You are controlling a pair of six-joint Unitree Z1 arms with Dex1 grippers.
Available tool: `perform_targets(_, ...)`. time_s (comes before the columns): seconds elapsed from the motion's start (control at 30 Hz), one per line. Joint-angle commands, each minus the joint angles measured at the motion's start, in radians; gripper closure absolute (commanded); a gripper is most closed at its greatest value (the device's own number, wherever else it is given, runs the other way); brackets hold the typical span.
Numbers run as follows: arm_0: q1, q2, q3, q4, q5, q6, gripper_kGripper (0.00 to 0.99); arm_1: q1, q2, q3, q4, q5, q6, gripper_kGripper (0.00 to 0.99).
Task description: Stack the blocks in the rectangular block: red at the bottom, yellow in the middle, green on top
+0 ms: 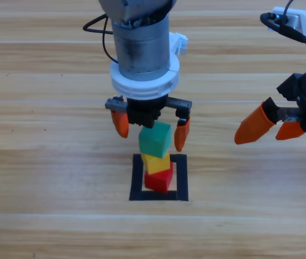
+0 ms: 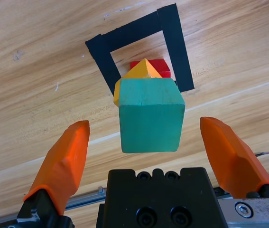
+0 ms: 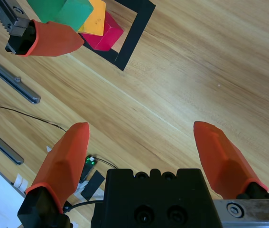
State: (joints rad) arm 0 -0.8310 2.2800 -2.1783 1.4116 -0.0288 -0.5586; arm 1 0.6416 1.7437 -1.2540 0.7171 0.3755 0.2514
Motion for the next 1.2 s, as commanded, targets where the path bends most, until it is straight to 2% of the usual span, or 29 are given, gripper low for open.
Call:
perform_targets(0.03, -0.019, -0.063, 0.0, 0.004, 0.004, 0.031, 0.0, -0.023, -0.061, 0.025, -0.015, 0.02, -0.003, 0.013)
perform_targets(0.27, 0.027, -0.194, -0.067, 0.006, 0.017, 0.083, 0.0, -0.023, -0.064, 0.027, -0.015, 0.02, -0.003, 0.013)
perform_targets(0.47, 0.108, -0.266, -0.202, 0.004, 0.069, 0.19, 0.0, -0.023, -0.064, 0.027, -0.016, 0.02, -0.003, 0.013)
perform_targets(0.67, 0.205, -0.264, -0.247, 0.001, 0.225, 0.312, 0.0, -0.023, -0.067, 0.028, -0.016, 0.02, -0.003, 0.013)
perform_targets(0.87, 0.279, -0.247, -0.198, 0.001, 0.342, 0.358, 0.0, -0.023, -0.067, 0.028, -0.016, 0.022, -0.003, 0.013)
perform_targets(0.93, 0.316, -0.217, -0.149, -0.007, 0.325, 0.371, 0.0, -0.023, -0.067, 0.028, -0.016, 0.022, -0.003, 0.013)
perform_targets(0.97, 0.337, -0.194, -0.136, -0.008, 0.279, 0.404, 0.0, -0.023, -0.067, 0.028, -0.016, 0.02, -0.003, 0.013)
perform_targets(1.07, 0.345, -0.148, -0.069, -0.03, 0.237, 0.413, 0.0, -0.023, -0.067, 0.028, -0.016, 0.022, -0.003, 0.013)
perform_targets(1.13, 0.345, -0.154, 0.02, -0.091, 0.199, 0.411, 0.0, -0.023, -0.069, 0.028, -0.016, 0.022, -0.003, 0.013)
perform_targets(1.2, 0.34, -0.198, 0.173, -0.212, 0.156, 0.411, 0.0, -0.023, -0.069, 0.028, -0.016, 0.022, -0.003, 0.013)
